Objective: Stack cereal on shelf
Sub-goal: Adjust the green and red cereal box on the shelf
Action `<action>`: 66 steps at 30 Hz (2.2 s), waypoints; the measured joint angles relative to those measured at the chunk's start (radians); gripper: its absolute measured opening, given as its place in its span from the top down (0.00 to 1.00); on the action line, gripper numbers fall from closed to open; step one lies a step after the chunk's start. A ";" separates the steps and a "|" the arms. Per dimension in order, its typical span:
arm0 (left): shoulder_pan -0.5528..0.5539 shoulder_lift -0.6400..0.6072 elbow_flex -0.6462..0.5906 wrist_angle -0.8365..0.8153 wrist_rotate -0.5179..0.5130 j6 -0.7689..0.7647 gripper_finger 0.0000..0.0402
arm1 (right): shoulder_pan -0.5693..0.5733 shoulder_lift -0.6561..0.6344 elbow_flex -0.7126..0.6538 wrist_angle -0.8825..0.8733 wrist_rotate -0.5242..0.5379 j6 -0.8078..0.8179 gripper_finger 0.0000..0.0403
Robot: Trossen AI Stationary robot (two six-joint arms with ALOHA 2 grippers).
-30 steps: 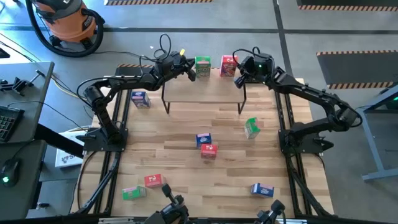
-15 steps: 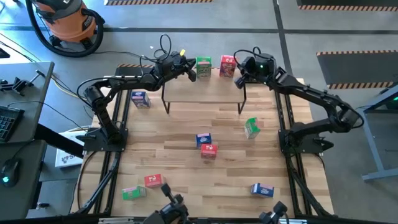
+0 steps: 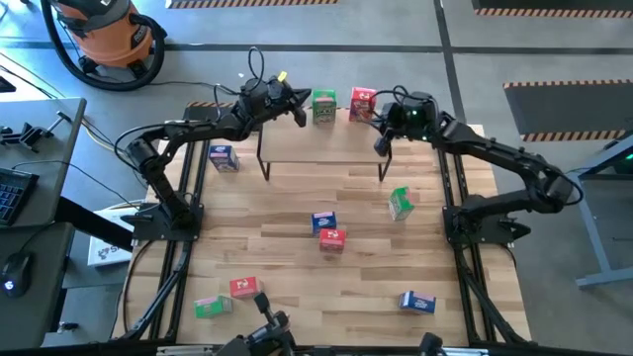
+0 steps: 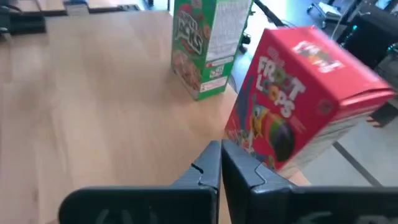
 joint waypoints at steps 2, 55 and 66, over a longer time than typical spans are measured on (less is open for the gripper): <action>-0.010 0.000 0.000 -0.005 0.006 0.000 1.00 | -0.005 0.024 0.000 0.021 0.037 0.001 1.00; -0.257 -0.013 -0.001 -0.163 0.004 0.077 1.00 | 0.085 -0.026 0.001 -0.110 0.020 -0.035 1.00; -0.242 0.099 0.000 -0.084 -0.158 0.042 1.00 | 0.085 -0.026 0.001 -0.110 0.020 -0.024 1.00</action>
